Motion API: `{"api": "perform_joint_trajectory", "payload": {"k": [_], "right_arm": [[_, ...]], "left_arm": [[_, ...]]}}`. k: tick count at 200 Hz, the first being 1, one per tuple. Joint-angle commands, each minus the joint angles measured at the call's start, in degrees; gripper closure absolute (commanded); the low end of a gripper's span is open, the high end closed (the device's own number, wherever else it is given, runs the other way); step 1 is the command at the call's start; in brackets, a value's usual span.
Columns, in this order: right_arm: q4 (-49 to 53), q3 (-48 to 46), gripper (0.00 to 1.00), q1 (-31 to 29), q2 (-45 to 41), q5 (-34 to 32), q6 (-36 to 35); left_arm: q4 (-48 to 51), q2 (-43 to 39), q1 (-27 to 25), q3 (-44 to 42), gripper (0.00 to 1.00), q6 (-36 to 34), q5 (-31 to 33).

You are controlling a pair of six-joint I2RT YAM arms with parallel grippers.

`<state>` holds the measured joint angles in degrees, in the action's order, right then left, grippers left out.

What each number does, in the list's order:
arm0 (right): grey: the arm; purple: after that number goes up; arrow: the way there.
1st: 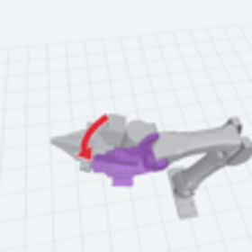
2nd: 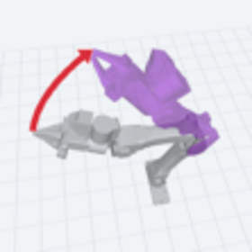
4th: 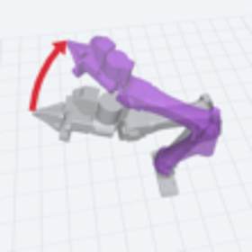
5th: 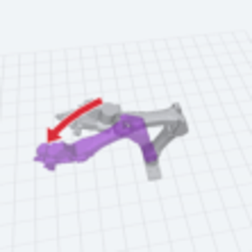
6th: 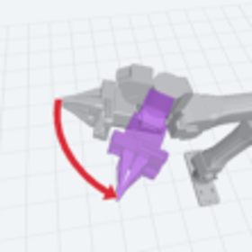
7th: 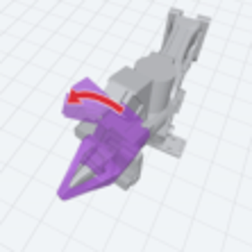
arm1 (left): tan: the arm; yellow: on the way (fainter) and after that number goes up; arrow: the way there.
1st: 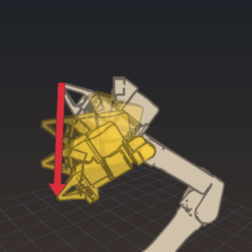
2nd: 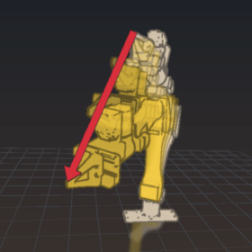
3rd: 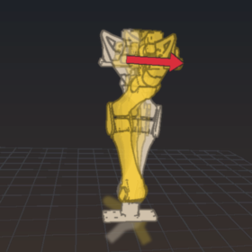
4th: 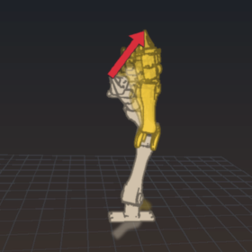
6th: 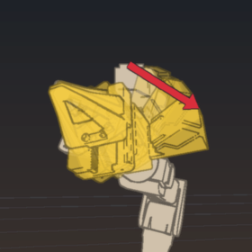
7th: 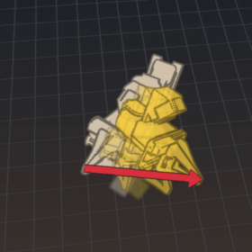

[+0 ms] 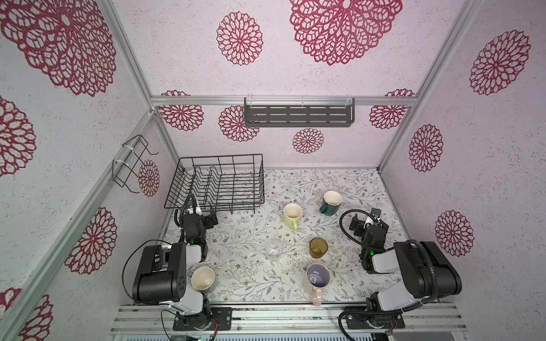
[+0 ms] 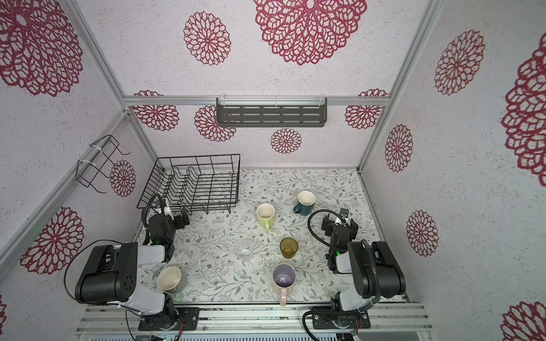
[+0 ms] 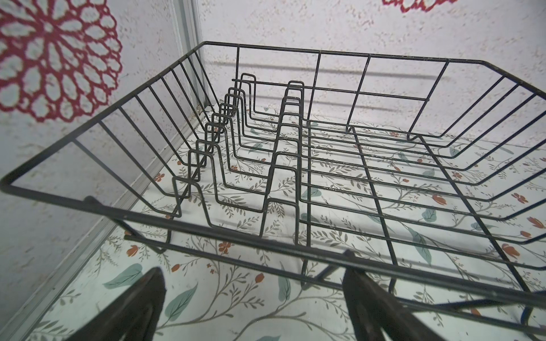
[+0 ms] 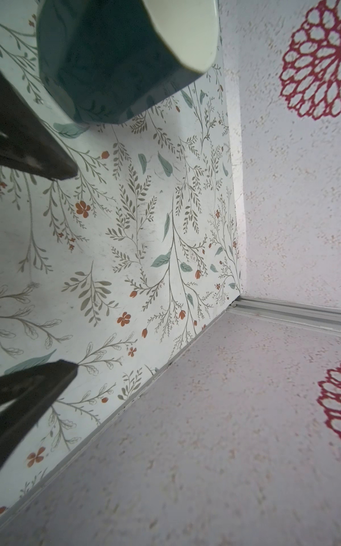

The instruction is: Load the cups into the dish rack

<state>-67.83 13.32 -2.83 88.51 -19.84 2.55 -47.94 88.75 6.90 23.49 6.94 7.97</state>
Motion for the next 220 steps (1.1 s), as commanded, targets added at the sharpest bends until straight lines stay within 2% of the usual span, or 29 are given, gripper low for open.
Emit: {"api": "perform_joint_trajectory", "payload": {"k": [1, 82, 104, 120, 135, 158, 190, 211, 220], "right_arm": [[-1.9, 0.8, 0.01, -0.2, -0.5, -0.5, -0.4], [-8.9, -3.3, 0.01, -0.2, -1.1, 0.9, -1.0], [-8.2, -4.5, 0.01, -0.1, -4.6, 0.2, -0.6], [-0.7, -3.2, 0.01, -0.1, -10.4, -0.5, 0.0], [12.3, 0.1, 0.01, -0.1, -16.3, -0.6, 3.0], [25.7, 3.2, 0.01, -0.2, -24.3, 2.7, 5.0], [33.2, 4.5, 0.03, -0.6, -32.4, 8.6, 7.4], [35.3, 5.8, 0.05, -2.9, -34.8, 14.5, 7.4], [36.2, 6.8, 0.05, -4.8, -34.9, 16.6, 7.0]], "left_arm": [[-1.2, -0.1, 1.8, 1.1, 0.03, 0.4, -4.3], [-4.5, -0.8, 2.2, -1.0, 0.03, 0.3, -5.9], [-5.7, -3.6, 2.1, -2.6, 0.03, 0.2, -5.7], [1.3, -9.8, 2.0, -2.3, 0.03, 0.5, -6.9], [9.9, -16.4, 1.8, -1.0, 0.03, 0.8, -9.1], [20.3, -26.2, 1.0, 0.0, 0.03, 2.9, -7.6], [33.1, -37.3, 0.4, 2.3, 0.03, 12.0, -4.3], [42.2, -40.8, 0.3, 4.6, 0.03, 22.5, -2.1], [48.6, -41.4, 0.2, 6.7, 0.03, 24.7, -1.5]]}}
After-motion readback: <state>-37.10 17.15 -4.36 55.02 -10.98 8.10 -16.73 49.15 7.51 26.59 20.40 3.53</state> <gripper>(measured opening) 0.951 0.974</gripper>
